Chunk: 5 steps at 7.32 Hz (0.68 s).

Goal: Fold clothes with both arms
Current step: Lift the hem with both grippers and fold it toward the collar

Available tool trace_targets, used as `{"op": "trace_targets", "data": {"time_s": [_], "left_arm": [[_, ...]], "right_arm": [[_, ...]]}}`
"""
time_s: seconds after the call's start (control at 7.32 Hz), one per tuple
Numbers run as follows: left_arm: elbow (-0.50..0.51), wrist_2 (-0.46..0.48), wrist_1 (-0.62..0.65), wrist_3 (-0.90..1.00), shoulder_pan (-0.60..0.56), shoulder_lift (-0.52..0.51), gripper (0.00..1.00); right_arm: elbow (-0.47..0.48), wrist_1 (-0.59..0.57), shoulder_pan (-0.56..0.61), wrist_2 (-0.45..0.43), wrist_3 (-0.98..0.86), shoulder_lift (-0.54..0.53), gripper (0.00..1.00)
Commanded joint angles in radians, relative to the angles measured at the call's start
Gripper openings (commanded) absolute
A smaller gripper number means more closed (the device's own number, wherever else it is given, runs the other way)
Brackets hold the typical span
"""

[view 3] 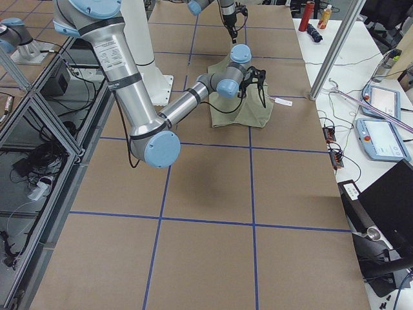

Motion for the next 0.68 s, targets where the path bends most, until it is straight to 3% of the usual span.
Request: {"op": "trace_targets", "data": {"time_s": [0.0, 0.27, 0.55], "left_arm": [[0.174, 0.004, -0.171, 0.038, -0.034, -0.008, 0.0], [0.301, 0.006, -0.292, 0.049, -0.037, -0.04, 0.0], [0.34, 0.01, -0.302, 0.049, -0.037, -0.071, 0.0]], "right_arm": [[-0.088, 0.007, 0.004, -0.052, -0.005, 0.026, 0.0], [-0.154, 0.036, 0.021, -0.057, -0.005, 0.031, 0.0], [-0.241, 0.035, 0.021, -0.066, -0.002, 0.11, 0.0]]}}
